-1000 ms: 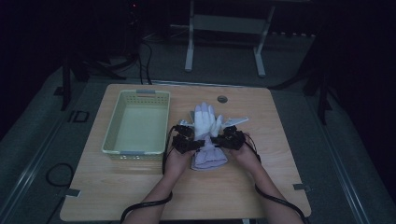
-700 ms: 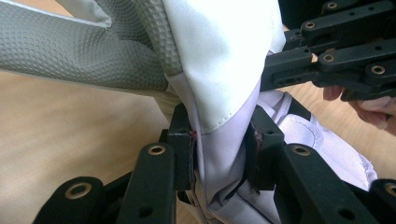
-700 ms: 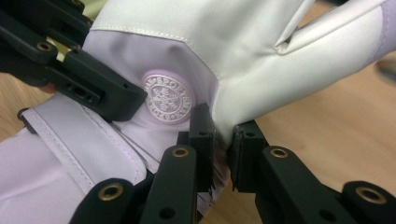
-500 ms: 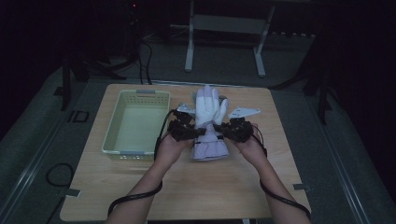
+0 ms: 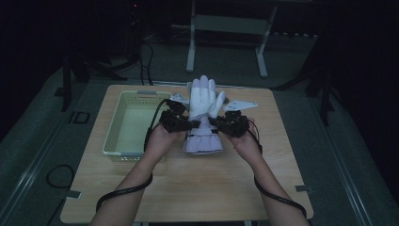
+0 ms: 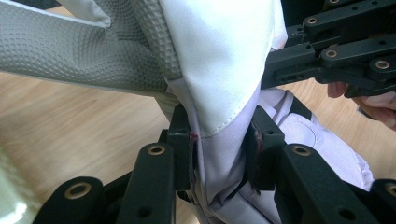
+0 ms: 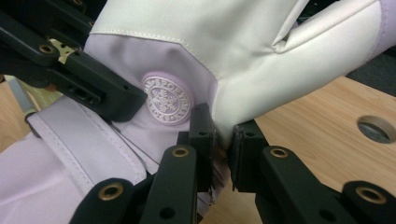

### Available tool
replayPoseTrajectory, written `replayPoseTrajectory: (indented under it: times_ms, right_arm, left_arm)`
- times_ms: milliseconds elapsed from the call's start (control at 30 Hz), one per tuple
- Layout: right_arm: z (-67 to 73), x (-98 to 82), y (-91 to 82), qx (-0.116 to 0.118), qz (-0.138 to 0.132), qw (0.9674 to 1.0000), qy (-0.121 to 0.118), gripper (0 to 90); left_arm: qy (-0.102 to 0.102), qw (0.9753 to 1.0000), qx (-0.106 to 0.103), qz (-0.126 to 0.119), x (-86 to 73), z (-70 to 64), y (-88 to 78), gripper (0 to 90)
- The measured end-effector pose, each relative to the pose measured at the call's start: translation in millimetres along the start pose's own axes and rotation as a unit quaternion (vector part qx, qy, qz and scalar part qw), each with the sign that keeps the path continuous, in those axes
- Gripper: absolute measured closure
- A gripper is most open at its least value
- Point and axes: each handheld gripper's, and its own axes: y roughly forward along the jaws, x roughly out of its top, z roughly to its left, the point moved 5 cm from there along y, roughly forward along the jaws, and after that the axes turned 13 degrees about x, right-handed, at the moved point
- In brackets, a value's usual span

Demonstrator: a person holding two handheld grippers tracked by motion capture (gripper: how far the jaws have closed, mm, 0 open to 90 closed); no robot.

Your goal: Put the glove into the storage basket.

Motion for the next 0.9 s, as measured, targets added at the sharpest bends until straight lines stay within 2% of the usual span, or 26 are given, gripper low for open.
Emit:
replayPoseTrajectory:
  times_ms: [400, 433, 467, 533, 767, 900]
  right_arm:
    - [23.0, 25.0, 37.8, 0.02, 0.002, 0.9998, 0.004, 81.1]
    - [23.0, 25.0, 37.8, 0.02, 0.002, 0.9998, 0.004, 81.1]
    - [28.2, 30.6, 45.9, 0.026, 0.001, 0.9997, 0.004, 81.1]
    - [31.8, 34.5, 51.6, 0.028, 0.001, 0.9996, 0.003, 81.2]
    - [50.9, 50.8, 79.4, 0.033, 0.003, 0.9995, -0.002, 81.1]
    - [62.0, 58.7, 92.9, 0.036, 0.0, 0.9993, -0.004, 81.1]
  left_arm:
    - [-0.005, 0.9997, 0.015, 0.018, -10.0, 39.6, -29.4, 68.3]
    - [-0.005, 0.9997, 0.015, 0.018, -10.0, 39.6, -29.4, 68.2]
    - [-0.008, 0.9997, 0.014, 0.018, -11.6, 45.6, -33.0, 68.2]
    - [-0.008, 0.9996, 0.017, 0.022, -14.7, 56.4, -40.7, 68.2]
    - [-0.006, 0.9993, 0.02, 0.029, -23.4, 84.1, -60.5, 68.1]
    - [0.006, 0.9991, 0.025, 0.035, -27.5, 98.8, -73.8, 68.0]
